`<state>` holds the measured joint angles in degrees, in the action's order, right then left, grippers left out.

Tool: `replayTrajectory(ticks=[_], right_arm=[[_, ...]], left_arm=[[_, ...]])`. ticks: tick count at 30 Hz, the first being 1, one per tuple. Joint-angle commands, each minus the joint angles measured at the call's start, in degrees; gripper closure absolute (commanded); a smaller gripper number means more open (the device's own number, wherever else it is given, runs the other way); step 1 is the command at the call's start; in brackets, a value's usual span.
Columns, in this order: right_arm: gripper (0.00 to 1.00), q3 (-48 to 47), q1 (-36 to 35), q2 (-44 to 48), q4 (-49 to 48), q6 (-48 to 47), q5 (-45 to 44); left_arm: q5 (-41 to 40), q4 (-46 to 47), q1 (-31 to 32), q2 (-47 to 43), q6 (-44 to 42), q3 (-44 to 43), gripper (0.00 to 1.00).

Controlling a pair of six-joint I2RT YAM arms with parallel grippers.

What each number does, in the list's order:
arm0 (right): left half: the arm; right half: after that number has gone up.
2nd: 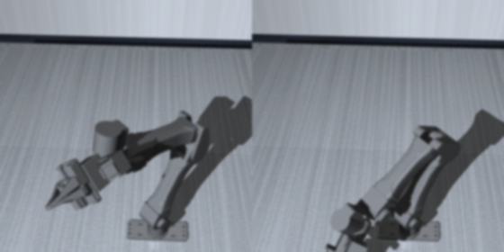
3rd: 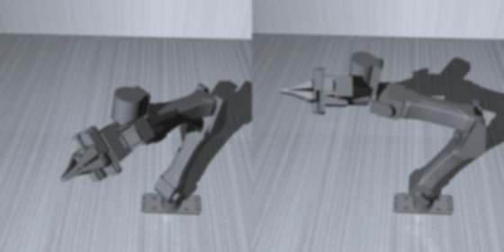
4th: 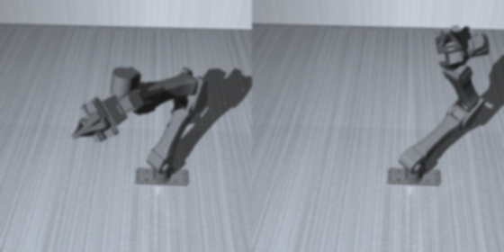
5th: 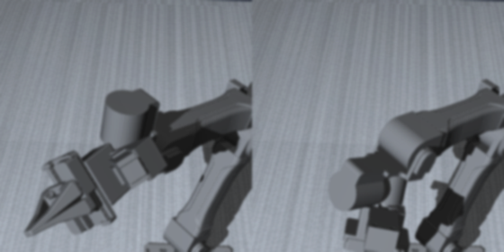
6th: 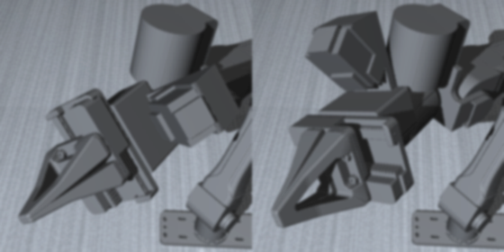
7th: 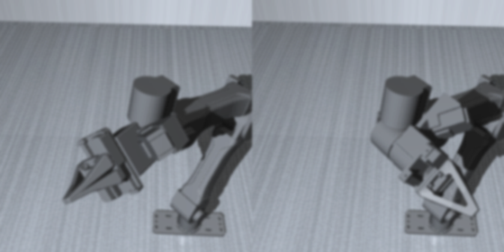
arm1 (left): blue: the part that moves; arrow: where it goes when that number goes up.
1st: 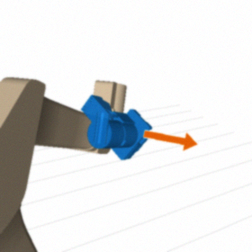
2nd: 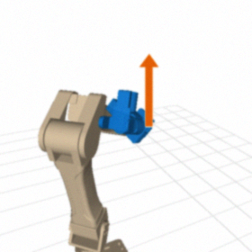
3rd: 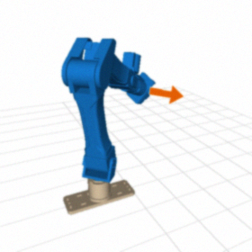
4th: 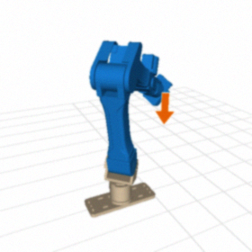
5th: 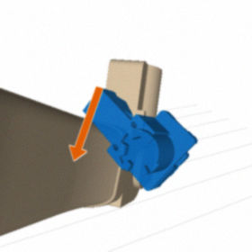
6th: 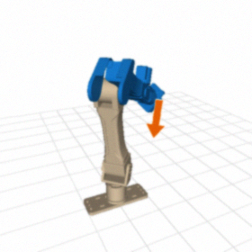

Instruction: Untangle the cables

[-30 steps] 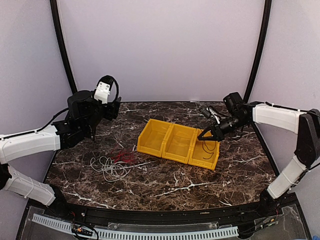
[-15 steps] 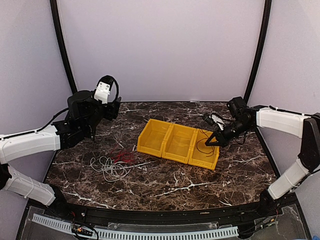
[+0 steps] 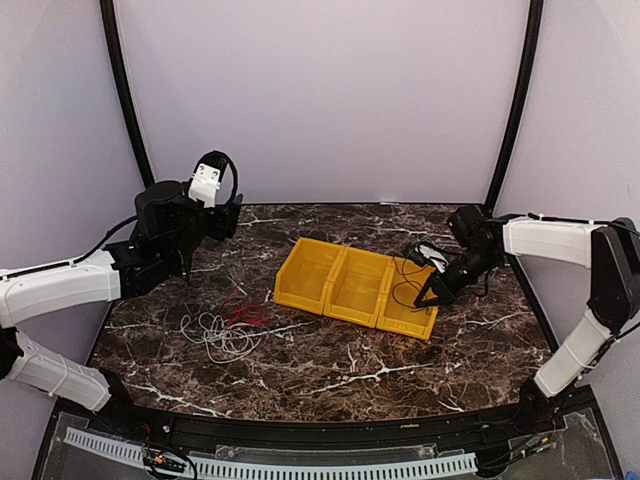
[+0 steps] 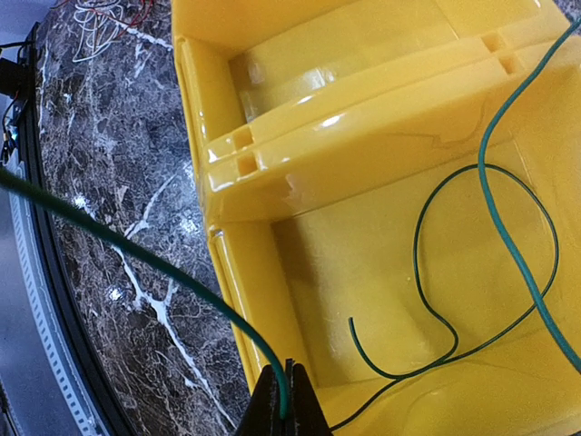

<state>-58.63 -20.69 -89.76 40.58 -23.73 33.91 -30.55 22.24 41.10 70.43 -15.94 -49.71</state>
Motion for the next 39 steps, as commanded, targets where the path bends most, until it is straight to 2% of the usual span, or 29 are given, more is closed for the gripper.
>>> replayTrajectory(ticks=[1,11,13,14,16,19,25,30,34,39], right_arm=[[0.96,-1.11,-1.15,-2.32,3.10,-0.30,-1.13],[0.62,-3.72,-3.25,0.55,8.03,1.04,-6.43],[0.61,-4.22,-3.29,1.36,8.83,1.15,-7.25],[0.61,-4.29,-3.33,1.73,9.14,1.21,-7.38],[0.60,-4.38,-3.43,2.20,9.62,1.10,-7.55],[0.60,-4.24,-3.56,2.52,9.72,0.96,-7.91],[0.60,-4.30,-3.57,3.80,9.30,1.16,-8.36],[0.60,-4.27,-3.55,4.40,9.21,1.39,-8.63],[0.60,-4.19,-3.57,4.56,9.07,1.31,-8.58],[0.60,-4.49,-3.57,4.63,8.75,1.40,-7.77]], left_arm=[[0.02,0.86,0.06,-0.92,-0.46,0.53,0.24],[1.97,0.41,0.03,-0.87,-0.12,0.40,0.24],[10.71,-1.91,0.07,-1.12,0.70,0.30,0.23],[19.04,-2.62,0.09,-0.92,0.98,0.27,0.24],[29.50,-4.18,0.84,0.61,3.29,-0.14,0.25],[36.93,-1.12,4.80,4.10,10.28,-0.37,0.27],[34.11,6.69,15.00,18.14,22.50,-7.02,0.23],[33.50,13.53,16.97,28.74,35.85,-11.85,0.22],[34.87,17.64,17.58,35.75,40.54,-15.97,0.23],[36.67,18.51,17.69,43.55,43.29,-23.73,0.25]])
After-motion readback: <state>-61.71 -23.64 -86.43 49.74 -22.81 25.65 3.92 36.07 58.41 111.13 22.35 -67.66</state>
